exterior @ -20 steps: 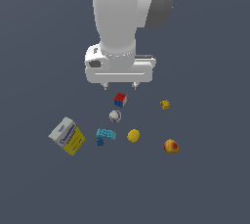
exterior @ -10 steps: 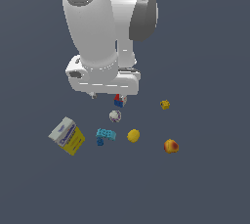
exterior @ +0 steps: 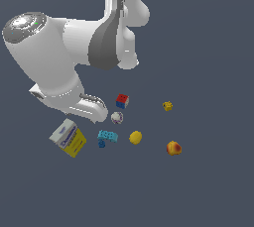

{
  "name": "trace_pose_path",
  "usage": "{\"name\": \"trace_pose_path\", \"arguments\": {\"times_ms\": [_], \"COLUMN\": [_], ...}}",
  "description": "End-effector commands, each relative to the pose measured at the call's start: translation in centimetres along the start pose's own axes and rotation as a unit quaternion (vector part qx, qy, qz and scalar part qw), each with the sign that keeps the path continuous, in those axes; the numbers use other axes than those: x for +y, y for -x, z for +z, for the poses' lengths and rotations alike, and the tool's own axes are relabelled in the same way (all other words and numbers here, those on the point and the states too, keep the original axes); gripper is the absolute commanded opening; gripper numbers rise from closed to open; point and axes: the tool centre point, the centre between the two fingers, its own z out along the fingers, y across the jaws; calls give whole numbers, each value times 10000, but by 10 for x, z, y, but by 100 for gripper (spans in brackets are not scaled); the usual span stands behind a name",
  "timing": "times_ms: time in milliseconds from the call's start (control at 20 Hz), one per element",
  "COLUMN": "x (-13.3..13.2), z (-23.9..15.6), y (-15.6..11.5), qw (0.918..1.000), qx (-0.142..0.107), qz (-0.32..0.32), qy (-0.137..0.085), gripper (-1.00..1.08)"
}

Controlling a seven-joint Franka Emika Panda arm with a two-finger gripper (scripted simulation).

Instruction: Pick up a designated object from a clutter of objects.

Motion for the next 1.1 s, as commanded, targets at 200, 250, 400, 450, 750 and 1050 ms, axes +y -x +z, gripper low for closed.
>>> {"name": "trace_pose_path", "arguments": {"times_ms": [200, 250, 400, 450, 750, 1050], "x": [43, 48, 59, 62, 66, 66], "z": [20, 22, 27, 29, 31, 49], "y": [-32, -35, -42, -43, -45, -45], "qw": [9988, 9986, 9979, 9977, 9975, 9975], "qx": [96, 106, 128, 134, 135, 137], "qz": [475, 524, 634, 659, 693, 697], "qy": [28, 33, 44, 47, 52, 53], "gripper": [100, 100, 100, 100, 100, 100]}}
